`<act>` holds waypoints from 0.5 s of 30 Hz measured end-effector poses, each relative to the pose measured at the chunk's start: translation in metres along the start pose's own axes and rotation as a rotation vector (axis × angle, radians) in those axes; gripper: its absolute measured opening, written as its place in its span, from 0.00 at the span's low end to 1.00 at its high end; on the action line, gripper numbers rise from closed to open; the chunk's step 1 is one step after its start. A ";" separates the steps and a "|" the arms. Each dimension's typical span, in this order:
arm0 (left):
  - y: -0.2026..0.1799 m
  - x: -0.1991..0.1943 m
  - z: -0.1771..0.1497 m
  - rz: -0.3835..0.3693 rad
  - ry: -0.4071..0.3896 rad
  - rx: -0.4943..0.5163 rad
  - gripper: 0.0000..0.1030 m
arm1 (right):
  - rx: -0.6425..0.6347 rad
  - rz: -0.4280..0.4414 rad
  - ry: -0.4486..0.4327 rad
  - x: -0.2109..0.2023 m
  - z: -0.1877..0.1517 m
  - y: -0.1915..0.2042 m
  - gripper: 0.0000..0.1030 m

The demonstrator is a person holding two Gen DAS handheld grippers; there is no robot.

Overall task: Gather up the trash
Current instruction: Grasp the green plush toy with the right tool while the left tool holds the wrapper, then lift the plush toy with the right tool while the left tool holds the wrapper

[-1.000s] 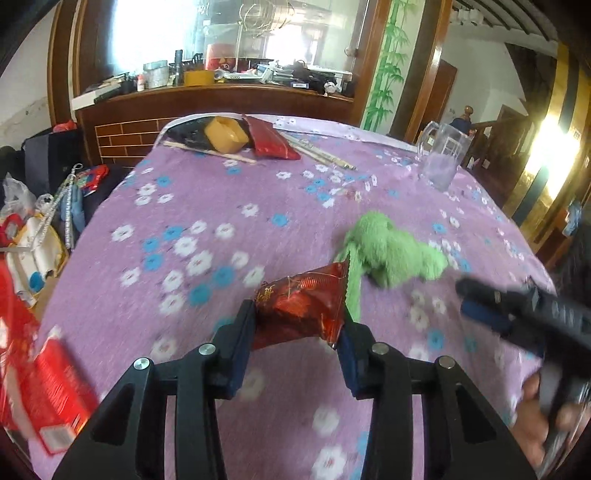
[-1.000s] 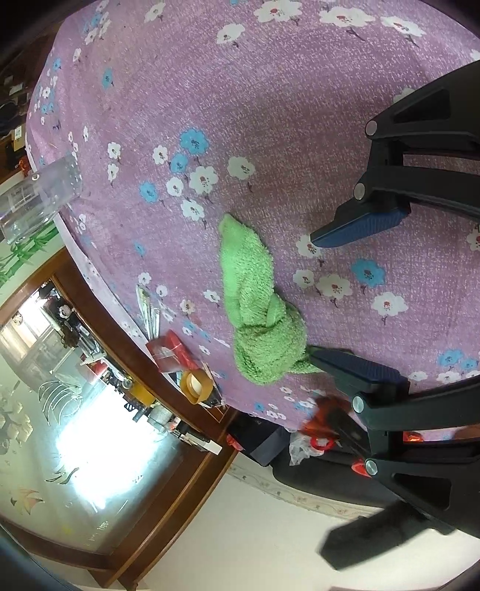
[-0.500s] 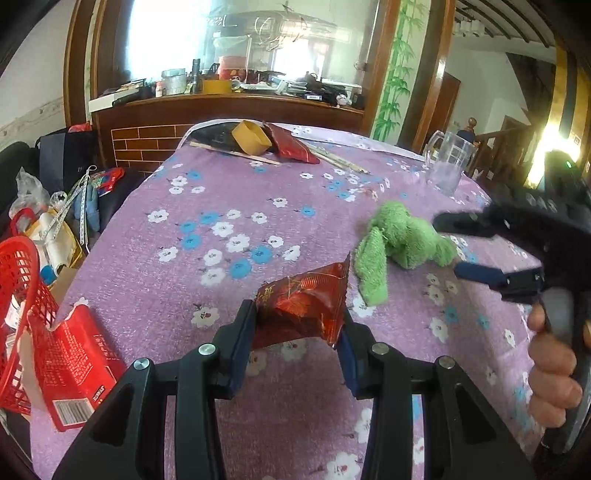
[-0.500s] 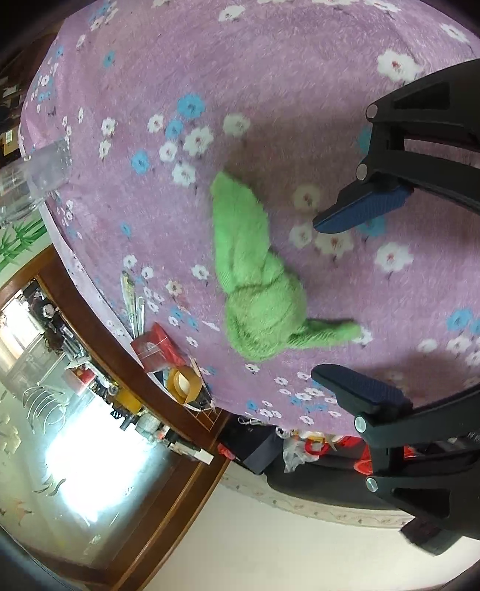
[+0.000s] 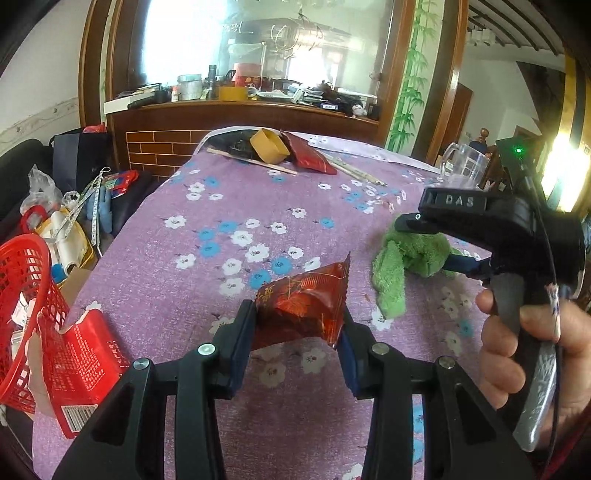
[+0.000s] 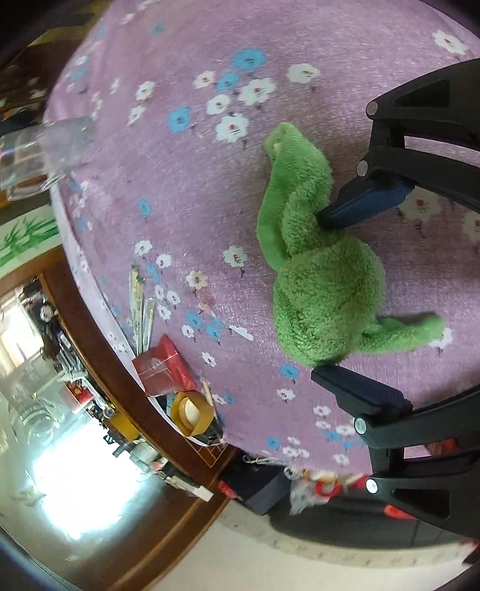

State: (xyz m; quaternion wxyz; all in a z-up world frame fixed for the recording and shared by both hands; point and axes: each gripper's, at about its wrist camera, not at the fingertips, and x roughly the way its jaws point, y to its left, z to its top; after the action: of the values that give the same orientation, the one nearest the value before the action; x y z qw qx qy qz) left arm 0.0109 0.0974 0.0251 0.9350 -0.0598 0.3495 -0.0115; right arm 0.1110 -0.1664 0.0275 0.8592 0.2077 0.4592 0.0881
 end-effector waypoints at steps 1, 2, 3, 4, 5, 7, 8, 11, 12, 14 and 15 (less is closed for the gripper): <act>0.000 0.000 0.000 0.003 0.002 0.000 0.39 | -0.018 -0.006 -0.008 0.001 -0.001 0.001 0.77; 0.001 0.001 0.000 0.007 0.003 -0.001 0.39 | -0.042 -0.013 -0.021 0.000 -0.002 0.002 0.76; 0.001 0.001 0.000 0.013 0.001 -0.001 0.39 | -0.072 -0.024 -0.035 0.001 -0.004 0.004 0.73; 0.001 0.001 0.000 0.019 -0.001 0.000 0.39 | -0.093 -0.031 -0.044 0.000 -0.006 0.005 0.69; 0.001 0.000 0.000 0.028 -0.005 0.001 0.39 | -0.115 -0.035 -0.051 -0.002 -0.007 0.007 0.67; 0.000 -0.001 0.000 0.038 -0.016 0.003 0.39 | -0.148 -0.042 -0.075 -0.008 -0.009 0.011 0.60; 0.000 -0.003 0.000 0.046 -0.024 0.003 0.39 | -0.160 -0.045 -0.089 -0.012 -0.011 0.013 0.60; 0.000 -0.006 0.000 0.070 -0.043 0.004 0.39 | -0.198 -0.045 -0.141 -0.027 -0.016 0.020 0.59; 0.000 -0.007 0.000 0.079 -0.049 0.005 0.39 | -0.215 -0.036 -0.167 -0.035 -0.018 0.024 0.59; 0.000 -0.009 0.000 0.095 -0.062 0.009 0.39 | -0.243 -0.023 -0.202 -0.046 -0.023 0.032 0.59; -0.001 -0.010 0.000 0.101 -0.067 0.011 0.39 | -0.263 -0.014 -0.218 -0.052 -0.026 0.037 0.59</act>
State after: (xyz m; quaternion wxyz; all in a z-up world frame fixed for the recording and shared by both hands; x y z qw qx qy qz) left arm 0.0035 0.0975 0.0314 0.9458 -0.0374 0.3204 0.0360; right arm 0.0622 -0.1441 0.0700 0.9244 0.0986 0.3490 0.1185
